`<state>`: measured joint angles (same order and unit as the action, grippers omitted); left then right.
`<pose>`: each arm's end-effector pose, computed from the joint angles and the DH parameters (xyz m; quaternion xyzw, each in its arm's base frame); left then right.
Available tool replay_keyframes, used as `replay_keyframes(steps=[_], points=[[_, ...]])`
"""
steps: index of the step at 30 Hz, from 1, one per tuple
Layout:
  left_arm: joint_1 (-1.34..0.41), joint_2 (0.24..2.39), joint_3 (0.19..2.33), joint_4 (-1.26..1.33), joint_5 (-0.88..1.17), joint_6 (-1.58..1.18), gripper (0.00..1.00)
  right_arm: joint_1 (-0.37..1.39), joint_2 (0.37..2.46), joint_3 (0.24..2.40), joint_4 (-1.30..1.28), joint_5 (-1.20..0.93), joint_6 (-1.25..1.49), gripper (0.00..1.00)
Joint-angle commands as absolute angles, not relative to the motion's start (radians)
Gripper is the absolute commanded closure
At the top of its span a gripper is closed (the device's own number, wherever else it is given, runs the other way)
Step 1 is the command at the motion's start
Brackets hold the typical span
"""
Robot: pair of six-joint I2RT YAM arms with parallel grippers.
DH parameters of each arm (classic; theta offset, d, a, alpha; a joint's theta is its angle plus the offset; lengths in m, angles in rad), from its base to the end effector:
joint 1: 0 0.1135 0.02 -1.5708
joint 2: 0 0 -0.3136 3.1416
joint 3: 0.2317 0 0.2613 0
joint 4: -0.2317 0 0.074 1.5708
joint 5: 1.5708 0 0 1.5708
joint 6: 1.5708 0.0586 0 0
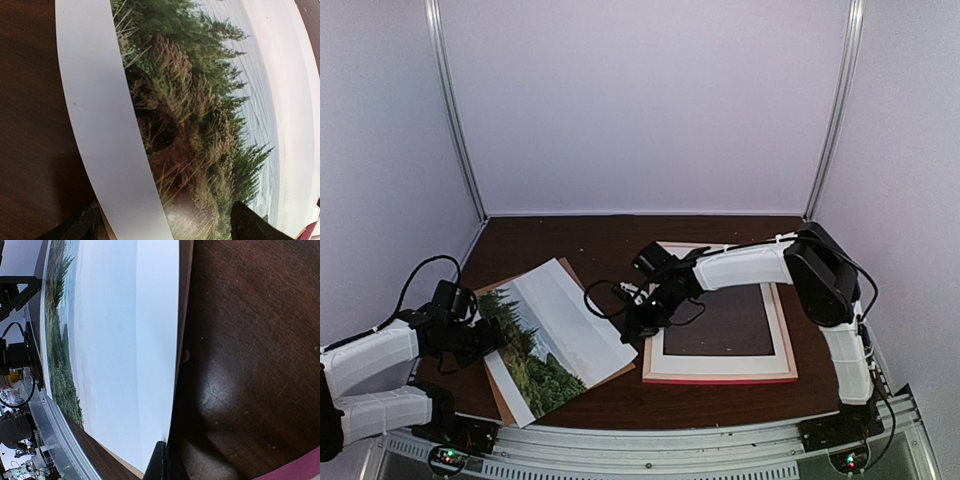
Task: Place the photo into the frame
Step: Pick up the photo from the backboard, then pass from the right arm to the left
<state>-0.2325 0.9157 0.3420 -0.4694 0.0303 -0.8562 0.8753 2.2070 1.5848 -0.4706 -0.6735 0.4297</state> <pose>0.1376 -0.0344 0.1600 -0.2924 0.9199 -0.1476 0.2155 0.2943 0.4096 0.1599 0.2789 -0.8771 -0.3907 0.0174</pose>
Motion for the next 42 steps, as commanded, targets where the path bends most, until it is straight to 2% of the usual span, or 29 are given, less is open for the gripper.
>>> replay_keyframes(steps=[1,16,23,31,42], points=[[-0.245,0.934,0.319,-0.514,0.05,-0.857,0.09,0.867,2.151,1.578,-0.485,-0.674,0.422,1.0],[-0.245,0.87,0.551,-0.699,-0.102,-0.696,0.06,0.771,1.94,1.577,-0.662,-0.57,0.329,1.0],[-0.27,0.916,0.655,-0.69,-0.042,-0.689,0.06,0.717,1.796,1.639,-0.915,-0.368,0.208,1.0],[-0.39,0.991,0.761,-0.637,-0.023,-0.723,0.06,0.727,1.745,1.799,-1.152,-0.216,0.127,1.0],[-0.587,1.177,0.855,-0.305,0.123,-0.938,0.06,0.866,1.85,1.872,-1.091,-0.21,0.175,1.0]])
